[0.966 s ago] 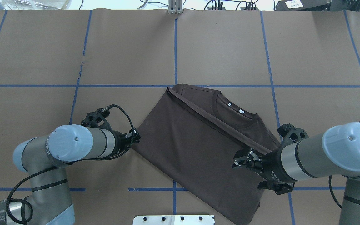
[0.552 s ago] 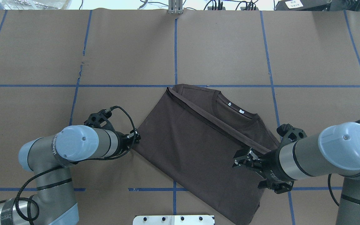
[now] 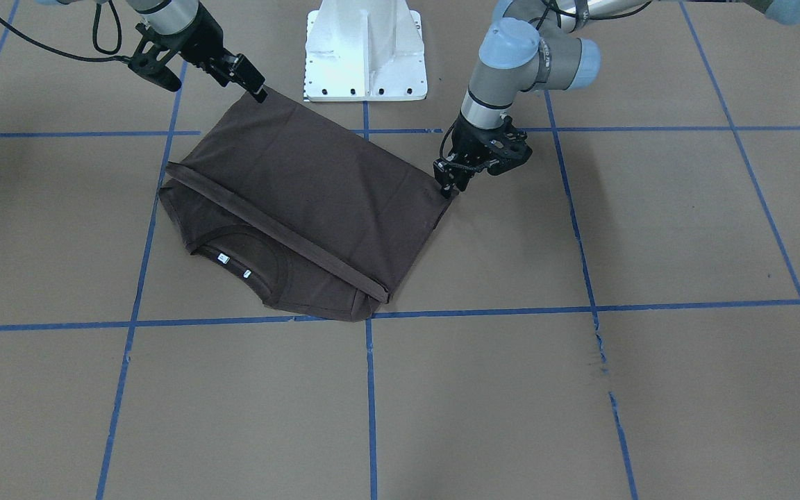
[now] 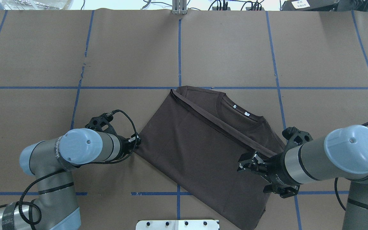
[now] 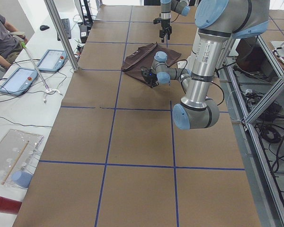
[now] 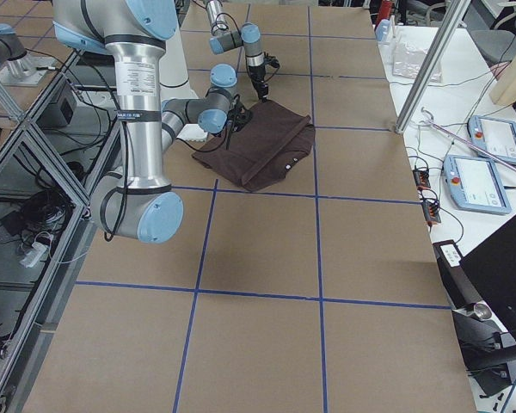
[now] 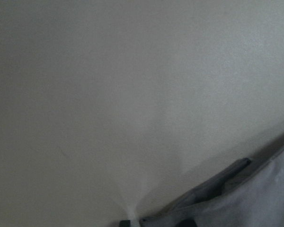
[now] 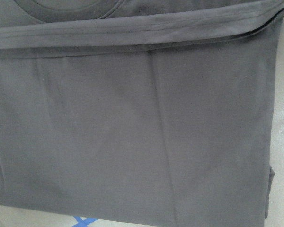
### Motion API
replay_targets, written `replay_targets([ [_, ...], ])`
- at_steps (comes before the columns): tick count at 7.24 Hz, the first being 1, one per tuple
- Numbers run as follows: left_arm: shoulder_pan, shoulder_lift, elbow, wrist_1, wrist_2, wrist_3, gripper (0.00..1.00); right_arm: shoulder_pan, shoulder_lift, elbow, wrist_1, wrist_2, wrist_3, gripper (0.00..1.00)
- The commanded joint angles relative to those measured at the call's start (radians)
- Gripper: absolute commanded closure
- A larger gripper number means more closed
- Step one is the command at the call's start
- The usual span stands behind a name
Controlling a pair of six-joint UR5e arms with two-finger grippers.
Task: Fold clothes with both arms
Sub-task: 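Grasp the shirt edge with the left gripper while the right gripper holds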
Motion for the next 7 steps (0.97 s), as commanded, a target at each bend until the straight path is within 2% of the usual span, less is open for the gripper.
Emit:
replay_targets([
  [1, -0.001, 0.001, -0.006, 0.014, 0.001, 0.003, 1.0, -0.001, 0.002, 0.0, 0.001, 0.0, 0.0, 0.0],
  [3, -0.014, -0.005, -0.043, 0.08, 0.0, 0.017, 1.0, -0.001, 0.013, 0.001, -0.001, 0.005, 0.0, 0.0],
  [5, -0.061, -0.005, -0.051, 0.082, -0.002, 0.089, 1.0, 0.001, 0.016, 0.001, -0.001, 0.008, 0.0, 0.0],
  [7, -0.153, -0.005, -0.039, 0.086, -0.002, 0.253, 1.0, 0.011, 0.016, 0.004, -0.001, 0.008, 0.0, 0.0],
])
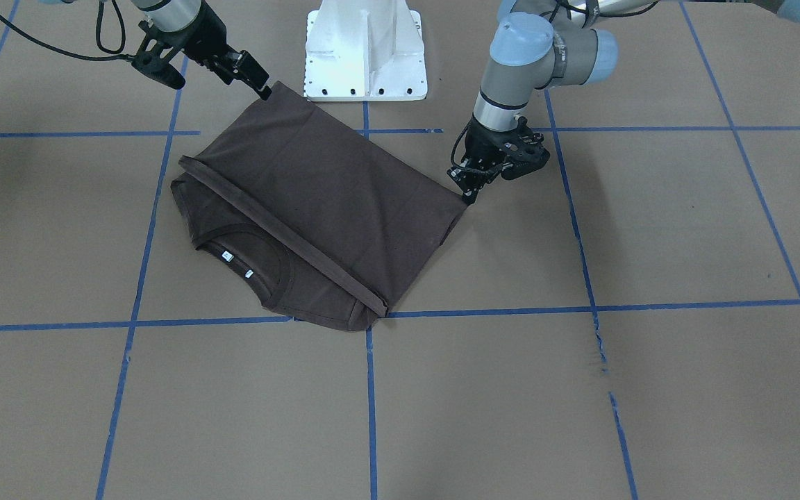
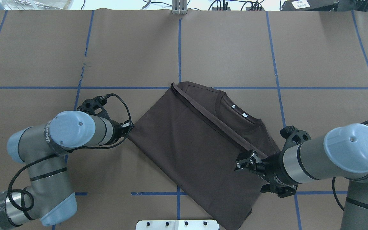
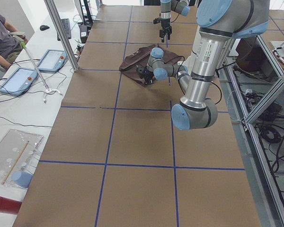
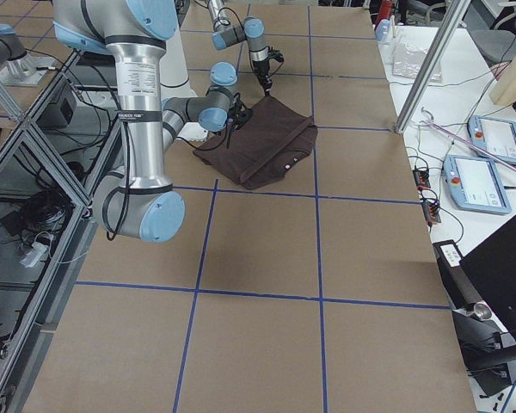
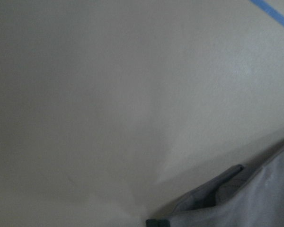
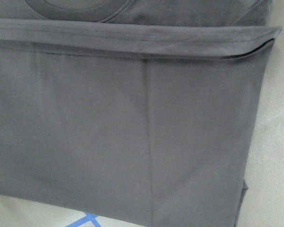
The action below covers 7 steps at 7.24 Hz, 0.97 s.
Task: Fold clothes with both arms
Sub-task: 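Grasp the shirt edge with the left gripper while the right gripper holds, then fold the shirt in half lengthwise and release both grippers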
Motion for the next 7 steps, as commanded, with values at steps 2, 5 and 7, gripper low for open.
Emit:
replay_targets([
  [2, -0.194, -0.065, 0.128, -0.036, -0.003, 0.211, 1.0, 0.027, 0.0, 0.003, 0.001, 0.002, 0.0, 0.0],
  [5, -0.359, -0.367, 0.639, -0.309, -0.008, 0.301, 1.0, 0.091, 0.014, 0.0, 0.001, -0.009, 0.0, 0.0],
  [7, -0.376, -0.441, 0.781, -0.398, -0.011, 0.301, 0.93, 0.13, 0.082, -0.032, 0.001, -0.027, -0.002, 0.0],
])
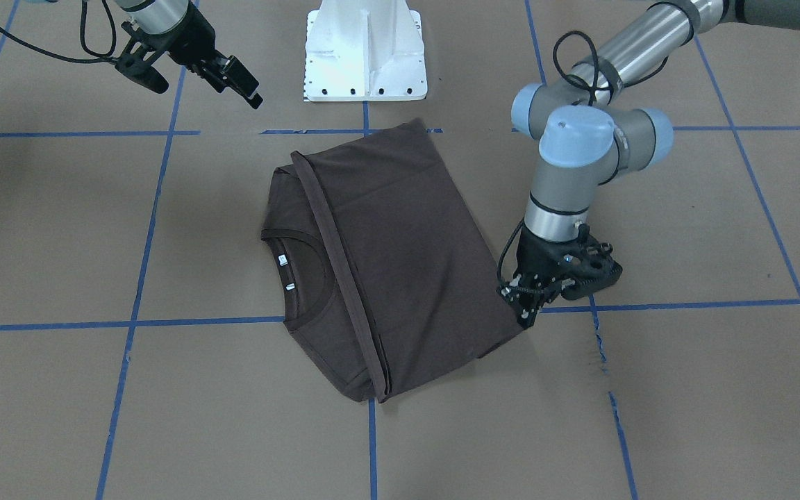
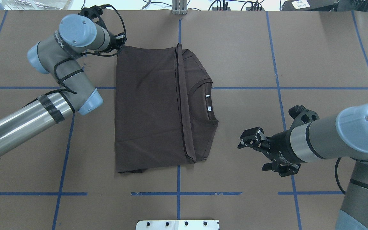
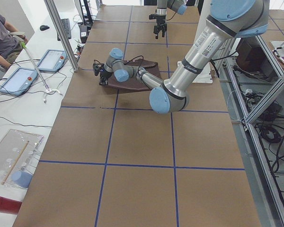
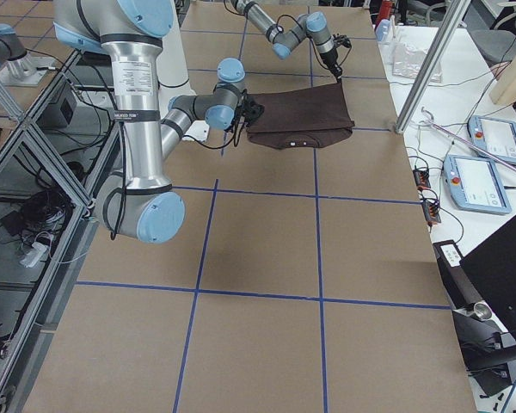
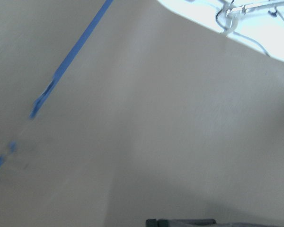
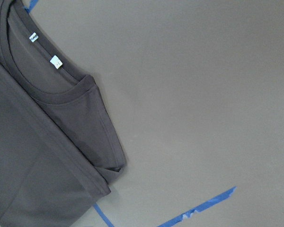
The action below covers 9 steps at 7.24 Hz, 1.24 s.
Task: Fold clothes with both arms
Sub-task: 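Fold the shirt in half lengthwise and release both grippers, then move the right gripper to the collar corner nearest the robot while the left gripper withdraws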
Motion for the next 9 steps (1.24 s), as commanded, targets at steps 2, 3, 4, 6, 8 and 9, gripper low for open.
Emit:
replay_targets([
  [2, -0.018, -0.025, 0.024, -0.052, -0.084, 0.004, 0.5, 0.02, 0.234, -0.188, -0.006, -0.102, -0.006, 0.0],
  [3, -0.021, 0.068, -0.125, -0.05, -0.157, -0.002, 0.5, 0.018, 0.331, -0.315, -0.005, -0.106, -0.032, 0.0],
  [4, -0.029, 0.205, -0.321, -0.046, -0.218, -0.001, 0.5, 0.015, 0.401, -0.412, -0.006, -0.104, -0.14, 0.0],
  [6, -0.038, 0.312, -0.464, -0.044, -0.268, -0.002, 0.5, -0.006, 0.484, -0.527, -0.006, -0.118, -0.415, 0.0],
  [8, -0.038, 0.32, -0.462, -0.042, -0.275, -0.004, 0.5, -0.068, 0.573, -0.634, -0.046, -0.194, -0.589, 0.0],
  [9, -0.038, 0.325, -0.462, -0.042, -0.275, -0.004, 0.5, -0.109, 0.599, -0.635, -0.123, -0.246, -0.668, 0.0],
])
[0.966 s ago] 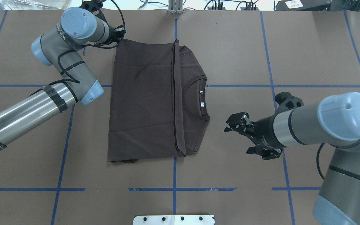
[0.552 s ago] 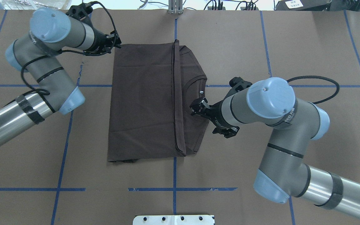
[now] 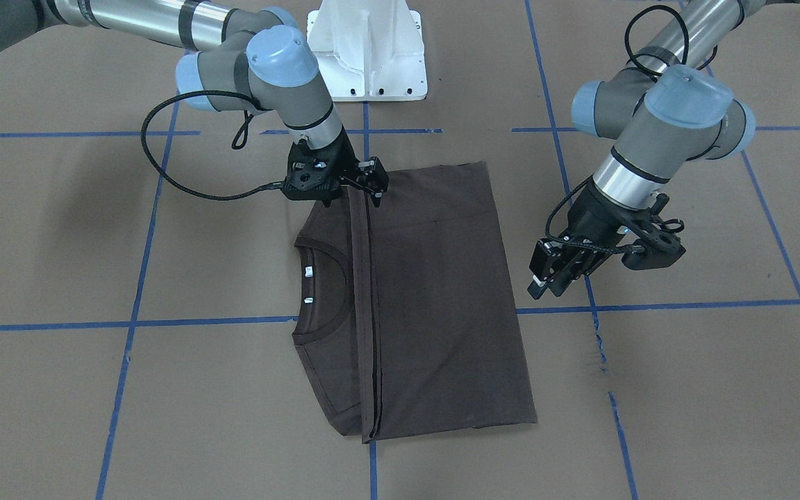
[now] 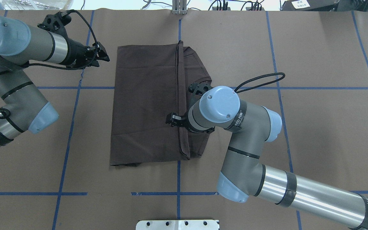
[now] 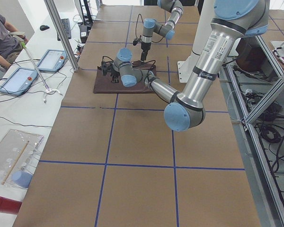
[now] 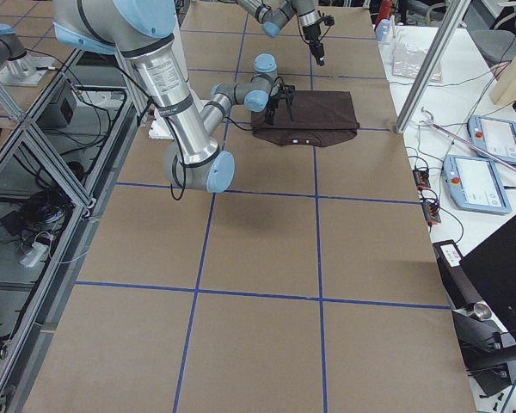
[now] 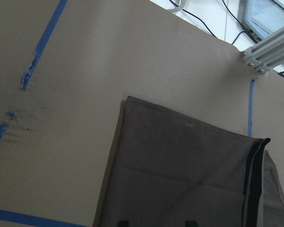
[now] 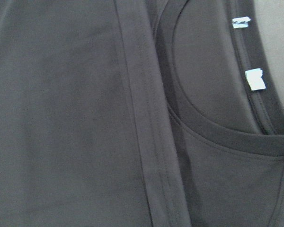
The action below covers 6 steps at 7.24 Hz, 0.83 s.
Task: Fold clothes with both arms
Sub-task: 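Move the right gripper to the collar corner nearest the robot while the left gripper withdraws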
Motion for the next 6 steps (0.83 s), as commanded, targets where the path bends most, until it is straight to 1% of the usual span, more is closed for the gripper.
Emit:
replay_targets([
  [1, 0.0, 0.01, -0.001, 0.001, -0.005, -0.001, 0.5, -0.067, 0.05, -0.019, -0.138, -0.083, -0.169, 0.0],
  [3, 0.0, 0.01, 0.004, 0.001, -0.005, -0.001, 0.5, -0.09, 0.033, -0.015, -0.177, -0.086, -0.195, 0.0],
  [4, 0.0, 0.01, 0.005, 0.001, -0.005, -0.001, 0.5, -0.105, 0.032, -0.004, -0.224, -0.086, -0.198, 0.0],
  [5, 0.0, 0.01, 0.005, 0.001, -0.005, -0.001, 0.5, -0.115, 0.026, 0.017, -0.25, -0.085, -0.198, 0.0],
  [6, 0.0, 0.01, 0.005, 0.001, -0.005, -0.001, 0.5, -0.115, -0.02, 0.063, -0.261, -0.077, -0.222, 0.0],
])
